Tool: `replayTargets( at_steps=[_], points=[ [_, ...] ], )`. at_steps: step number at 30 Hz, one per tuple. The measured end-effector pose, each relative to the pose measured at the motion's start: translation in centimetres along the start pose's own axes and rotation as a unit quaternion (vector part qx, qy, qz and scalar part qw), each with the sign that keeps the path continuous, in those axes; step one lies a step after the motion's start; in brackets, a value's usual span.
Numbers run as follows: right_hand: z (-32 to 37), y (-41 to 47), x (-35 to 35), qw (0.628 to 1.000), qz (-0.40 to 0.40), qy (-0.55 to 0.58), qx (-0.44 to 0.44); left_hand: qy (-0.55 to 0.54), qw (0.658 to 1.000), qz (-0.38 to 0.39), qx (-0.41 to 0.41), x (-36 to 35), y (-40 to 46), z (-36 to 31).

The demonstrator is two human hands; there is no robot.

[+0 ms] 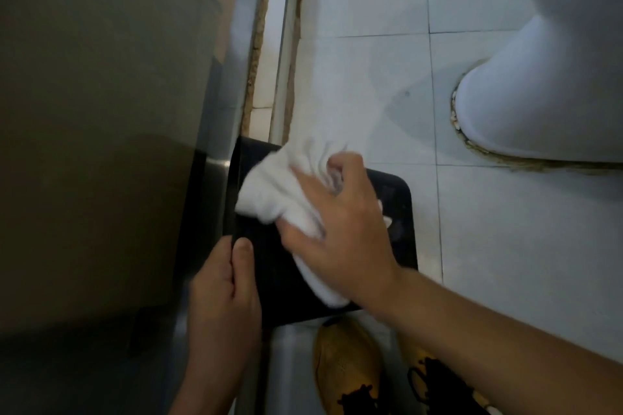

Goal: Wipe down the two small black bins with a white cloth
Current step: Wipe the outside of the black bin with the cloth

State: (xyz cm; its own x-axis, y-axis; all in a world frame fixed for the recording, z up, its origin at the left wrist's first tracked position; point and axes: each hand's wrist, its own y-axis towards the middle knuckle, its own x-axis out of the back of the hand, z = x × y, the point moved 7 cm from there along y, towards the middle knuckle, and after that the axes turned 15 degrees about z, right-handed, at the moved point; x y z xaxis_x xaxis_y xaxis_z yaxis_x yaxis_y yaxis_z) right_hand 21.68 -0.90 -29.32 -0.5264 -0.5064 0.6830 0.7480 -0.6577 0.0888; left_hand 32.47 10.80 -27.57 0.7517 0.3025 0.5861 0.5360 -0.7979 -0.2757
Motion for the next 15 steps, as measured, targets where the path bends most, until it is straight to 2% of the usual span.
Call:
replayTargets(
  at_steps=[3,5,7,11,13,15],
  points=[
    [1.9,-3.0,-1.2,0.995,0.027,0.019,0.097,-0.067,0.997,0.018,0.030,-0.1,-0.1,0.8],
    [1.4,-2.2,-0.9,0.992,0.013,0.007,0.124,-0.033,0.999,0.018,0.008,0.1,-0.2,0.6],
    [0.4,0.1,-0.2,0.996,-0.010,-0.018,0.089,0.004,1.000,0.002,-0.006,0.5,-0.2,0.5],
    [-2.5,4.4,1.5,0.995,-0.035,-0.032,-0.084,0.012,1.000,0.009,-0.005,0.2,-0.5,-0.3],
    [-2.7,4.0,1.5,0.996,-0.042,-0.007,-0.079,0.016,1.000,0.018,-0.003,0.0,-0.4,-0.3],
    [-1.3,1.6,0.7,0.999,-0.035,0.027,-0.030,0.012,1.000,0.011,-0.006,0.3,0.0,-0.1]
  ],
)
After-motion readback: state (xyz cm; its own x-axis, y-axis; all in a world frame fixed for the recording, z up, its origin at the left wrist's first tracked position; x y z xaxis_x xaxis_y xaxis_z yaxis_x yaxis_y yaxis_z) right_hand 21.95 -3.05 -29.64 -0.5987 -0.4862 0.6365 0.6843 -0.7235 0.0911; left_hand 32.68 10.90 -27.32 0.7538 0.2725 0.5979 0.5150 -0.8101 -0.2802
